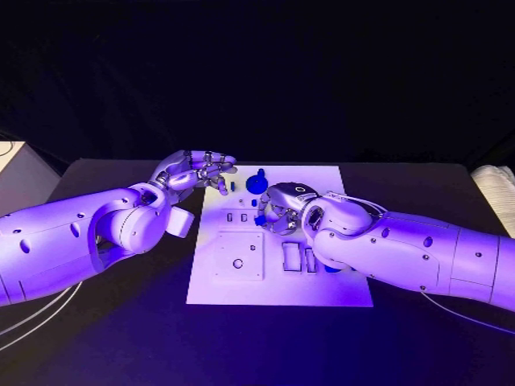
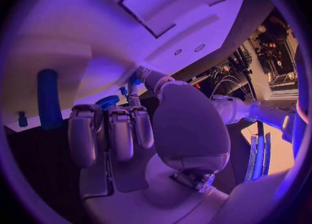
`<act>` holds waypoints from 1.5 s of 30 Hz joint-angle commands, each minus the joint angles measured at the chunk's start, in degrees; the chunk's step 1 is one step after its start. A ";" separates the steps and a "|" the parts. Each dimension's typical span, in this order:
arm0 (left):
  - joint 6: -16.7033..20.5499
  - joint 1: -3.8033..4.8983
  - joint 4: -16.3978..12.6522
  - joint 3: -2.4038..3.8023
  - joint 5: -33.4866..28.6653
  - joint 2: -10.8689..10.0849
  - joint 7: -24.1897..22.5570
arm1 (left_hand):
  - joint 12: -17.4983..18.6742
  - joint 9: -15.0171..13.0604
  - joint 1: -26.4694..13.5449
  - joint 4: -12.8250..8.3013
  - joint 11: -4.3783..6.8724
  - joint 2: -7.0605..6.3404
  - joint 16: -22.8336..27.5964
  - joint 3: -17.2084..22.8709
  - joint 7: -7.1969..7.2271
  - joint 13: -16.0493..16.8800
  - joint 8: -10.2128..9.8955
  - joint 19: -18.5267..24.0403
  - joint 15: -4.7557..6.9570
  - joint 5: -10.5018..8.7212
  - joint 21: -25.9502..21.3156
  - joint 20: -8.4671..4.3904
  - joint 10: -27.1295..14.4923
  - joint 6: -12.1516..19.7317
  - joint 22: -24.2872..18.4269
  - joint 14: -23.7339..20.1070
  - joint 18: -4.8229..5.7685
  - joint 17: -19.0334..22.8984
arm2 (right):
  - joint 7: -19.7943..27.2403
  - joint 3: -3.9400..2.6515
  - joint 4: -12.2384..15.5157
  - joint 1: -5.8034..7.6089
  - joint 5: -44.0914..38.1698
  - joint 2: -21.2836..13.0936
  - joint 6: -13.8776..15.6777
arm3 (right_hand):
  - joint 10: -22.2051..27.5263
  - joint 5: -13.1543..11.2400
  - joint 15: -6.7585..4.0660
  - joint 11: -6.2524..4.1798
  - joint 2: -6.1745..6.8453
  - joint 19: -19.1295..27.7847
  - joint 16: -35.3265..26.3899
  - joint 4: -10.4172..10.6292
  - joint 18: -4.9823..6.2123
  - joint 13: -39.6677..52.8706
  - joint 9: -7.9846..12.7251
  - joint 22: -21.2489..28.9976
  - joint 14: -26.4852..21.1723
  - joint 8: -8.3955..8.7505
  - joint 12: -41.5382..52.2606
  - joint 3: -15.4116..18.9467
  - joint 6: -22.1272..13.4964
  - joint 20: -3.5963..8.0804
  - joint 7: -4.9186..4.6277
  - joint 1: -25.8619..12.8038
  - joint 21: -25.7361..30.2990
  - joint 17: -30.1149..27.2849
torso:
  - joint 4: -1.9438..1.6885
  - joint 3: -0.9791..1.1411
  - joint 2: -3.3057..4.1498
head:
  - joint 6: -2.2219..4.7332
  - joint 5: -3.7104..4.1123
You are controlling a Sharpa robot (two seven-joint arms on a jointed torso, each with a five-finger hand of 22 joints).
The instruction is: Assemble the parts on the task board
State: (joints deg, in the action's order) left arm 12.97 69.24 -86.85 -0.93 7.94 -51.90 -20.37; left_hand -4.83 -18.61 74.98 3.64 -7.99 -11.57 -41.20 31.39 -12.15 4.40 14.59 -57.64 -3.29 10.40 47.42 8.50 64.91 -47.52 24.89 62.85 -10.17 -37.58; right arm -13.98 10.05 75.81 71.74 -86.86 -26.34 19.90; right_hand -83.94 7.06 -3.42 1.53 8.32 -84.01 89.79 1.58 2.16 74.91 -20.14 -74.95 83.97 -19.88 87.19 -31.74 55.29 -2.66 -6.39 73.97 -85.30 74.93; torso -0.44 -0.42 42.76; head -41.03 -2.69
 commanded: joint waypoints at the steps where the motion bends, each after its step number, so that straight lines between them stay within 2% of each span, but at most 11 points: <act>1: -1.15 0.00 -0.06 0.01 -0.09 0.07 -0.17 | -0.32 -0.19 -0.08 -0.35 0.01 0.44 0.39 -0.09 -0.02 0.09 -0.18 0.44 -0.11 -0.36 0.37 0.07 -0.46 0.33 -0.10 0.04 -0.38 -0.10 | -0.61 0.00 -0.11 -0.02 -0.22 -0.24 3.66 | -3.29 0.42 -0.57 -0.52 -2.06 -4.23 0.09 -0.32 -0.88 12.56 -2.25 -11.15 5.97 -3.03 0.39 -0.15 1.25 0.51 1.23 0.82 -0.01 14.82 | -0.01 0.01 -0.01 | 0.05 0.02; 11: -1.39 0.00 -0.10 0.00 2.08 -0.06 0.51 | -0.45 -0.25 -0.01 -0.41 0.05 0.51 0.40 -0.04 -0.02 0.15 -0.16 0.45 -0.09 -0.36 0.41 0.06 -0.28 0.30 -0.10 0.05 -0.39 -0.13 | -0.95 -0.09 2.14 0.02 2.01 -1.56 7.19 | -3.16 0.59 -0.53 -0.64 -1.60 -4.22 0.05 -0.27 -0.87 12.43 -2.77 -11.09 5.95 -3.95 0.23 0.17 0.29 0.62 1.24 -0.35 0.10 14.76 | 0.06 -0.01 -0.11 | 0.15 -0.05; 16: -1.64 0.00 -0.18 -0.01 6.45 -0.13 1.34 | -3.68 -0.76 0.69 -1.20 1.44 0.89 -0.22 -0.21 1.16 1.73 0.15 0.18 0.84 -0.48 0.97 -0.58 3.79 -0.33 0.04 0.69 -0.46 -0.75 | -1.29 -0.48 3.75 0.27 7.67 -2.66 7.26 | -3.10 0.95 -0.42 -0.63 -1.32 -4.21 0.03 -0.14 -0.86 12.38 -2.84 -11.06 5.95 -4.13 0.17 0.28 -0.03 0.57 1.20 -0.82 0.15 14.72 | 0.14 -0.05 -0.26 | 0.35 0.00; 20: -1.88 -0.01 -0.35 -0.03 13.03 -0.16 1.91 | -7.06 -1.13 1.02 -2.02 2.40 1.29 -2.62 -0.96 1.94 4.04 0.12 -0.68 1.65 -0.54 2.31 -1.35 4.83 -0.81 0.59 2.38 -0.43 -2.47 | -1.41 -0.95 5.08 0.84 14.76 -3.77 6.38 | -2.99 1.08 -0.34 -0.62 -1.15 -4.18 0.01 -0.15 -0.84 12.29 -2.86 -10.98 5.93 -4.19 0.08 0.32 -0.23 0.53 1.16 -0.98 0.27 14.67 | 0.14 -0.04 -0.32 | 0.50 -0.02; 23: -2.21 -0.02 -0.54 -0.03 18.33 -0.15 2.10 | -13.54 -1.29 1.25 -2.92 2.98 2.13 -8.06 -1.53 2.56 9.04 -0.62 -1.32 2.28 -0.40 4.63 -2.02 2.40 -0.81 1.76 3.10 -0.41 -6.61 | -1.49 -1.29 5.86 1.18 18.07 -4.46 5.67 | -2.96 1.14 -0.30 -0.61 -1.10 -4.15 -0.01 -0.14 -0.82 12.26 -2.86 -10.92 5.93 -4.19 0.05 0.32 -0.34 0.51 1.13 -1.04 0.34 14.64 | 0.16 -0.05 -0.28 | 0.71 0.09; 25: -2.53 -0.04 -0.74 -0.04 22.68 -0.09 2.20 | -19.61 -1.15 1.61 -3.70 3.44 2.57 -18.30 -0.80 2.95 13.54 -1.31 -2.10 2.77 -0.29 6.98 -2.45 0.27 -0.88 3.01 7.95 -0.41 -16.42 | -1.60 -1.47 6.30 1.43 19.55 -4.86 5.15 | -2.89 1.19 -0.26 -0.58 -1.05 -4.14 -0.02 -0.15 -0.81 12.21 -2.85 -10.88 5.92 -4.19 -0.01 0.32 -0.47 0.48 1.09 -1.10 0.39 14.62 | 0.18 -0.05 -0.24 | 0.78 0.08; 27: -2.79 -0.07 -1.00 -0.04 27.32 -0.02 2.25 | -25.05 -0.81 1.53 -4.31 3.94 2.53 -24.79 0.79 3.28 17.55 -1.93 -2.42 3.19 -0.24 9.16 -2.79 -2.08 -1.29 4.27 10.96 -0.38 -22.83 | -1.77 -1.61 6.62 1.66 20.51 -5.19 4.74 | -2.93 1.21 -0.25 -0.57 -1.03 -4.15 0.01 -0.14 -0.82 12.24 -2.85 -10.91 5.93 -4.19 0.02 0.33 -0.52 0.47 1.08 -1.12 0.35 14.67 | 0.19 -0.03 -0.21 | 0.90 0.07; 28: -2.90 -0.10 -1.14 -0.04 29.68 0.04 2.30 | -27.97 -0.51 1.44 -4.46 4.18 2.88 -28.51 2.04 3.47 19.62 -2.24 -4.08 3.38 -0.14 11.91 -2.97 -2.97 -1.63 7.80 13.18 0.11 -26.63 | -1.88 -1.67 6.74 1.75 20.83 -5.32 4.58 | -2.93 1.23 -0.20 -0.52 -0.95 -4.16 -0.03 -0.13 -0.82 12.24 -2.84 -10.93 5.92 -4.19 0.02 0.35 -0.66 0.43 1.02 -1.22 0.33 14.60 | 0.18 -0.02 -0.19 | 0.91 0.09; 32: -3.09 -0.22 -1.66 -0.06 38.49 0.32 2.97 | -36.56 0.58 0.19 -4.74 4.86 2.67 -37.19 5.25 3.80 25.60 -3.20 -9.42 3.96 -0.18 20.04 -3.50 -5.39 -2.50 19.33 18.64 1.83 -36.30 | -2.27 -1.83 6.94 1.99 21.55 -5.66 4.12 | -2.89 1.24 -0.17 -0.49 -0.87 -4.13 -0.03 -0.13 -0.80 12.21 -2.84 -10.87 5.92 -4.20 -0.01 0.37 -0.75 0.41 0.99 -1.30 0.42 14.59 | 0.09 0.02 -0.14 | 0.99 0.15; 39: -2.68 -0.34 -2.00 -0.34 46.94 1.16 5.10 | -44.11 2.05 -0.38 -5.22 5.74 2.87 -42.68 7.88 4.14 30.45 -4.94 -14.29 4.66 -0.11 26.17 -4.15 -5.86 -1.51 29.09 22.64 3.38 -43.28 | -2.54 -1.91 7.16 2.10 21.78 -5.67 3.90 | -2.88 1.26 -0.13 -0.47 -0.79 -4.12 -0.02 -0.12 -0.80 12.21 -2.83 -10.85 5.92 -4.20 -0.02 0.39 -0.83 0.38 0.96 -1.37 0.44 14.62 | 0.11 0.04 -0.06 | 0.98 0.05; 45: -2.98 -0.37 -2.08 -0.60 50.89 2.09 7.52 | -46.37 2.46 -0.64 -5.47 5.98 2.90 -43.67 8.79 4.37 31.87 -5.46 -15.52 4.88 -0.12 27.72 -4.36 -5.99 -1.37 31.68 23.39 3.81 -44.63 | -2.61 -1.95 7.34 2.12 21.64 -5.59 3.96 | -2.88 1.26 -0.13 -0.47 -0.79 -4.12 -0.02 -0.12 -0.80 12.21 -2.83 -10.85 5.92 -4.20 -0.02 0.39 -0.83 0.38 0.96 -1.37 0.44 14.62 | 0.15 0.01 -0.03 | 0.74 0.08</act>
State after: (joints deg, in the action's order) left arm 11.23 68.91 -88.80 -1.51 53.03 -50.07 -15.27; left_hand -51.15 -16.18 74.97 -1.90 -2.27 -8.56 -84.62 39.94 -7.96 36.23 9.38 -72.81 1.34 10.16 74.95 4.00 58.95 -49.26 56.46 84.06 -7.01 -74.95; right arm -16.25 8.16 83.02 73.82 -65.85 -31.96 24.38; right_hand -84.14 8.11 -3.58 1.33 7.56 -84.01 89.79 1.43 2.16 74.90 -20.13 -74.91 84.15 -19.88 87.40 -31.54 54.55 -2.26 -5.75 72.97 -85.08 74.91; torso -0.34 -0.40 42.69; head -40.16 -2.63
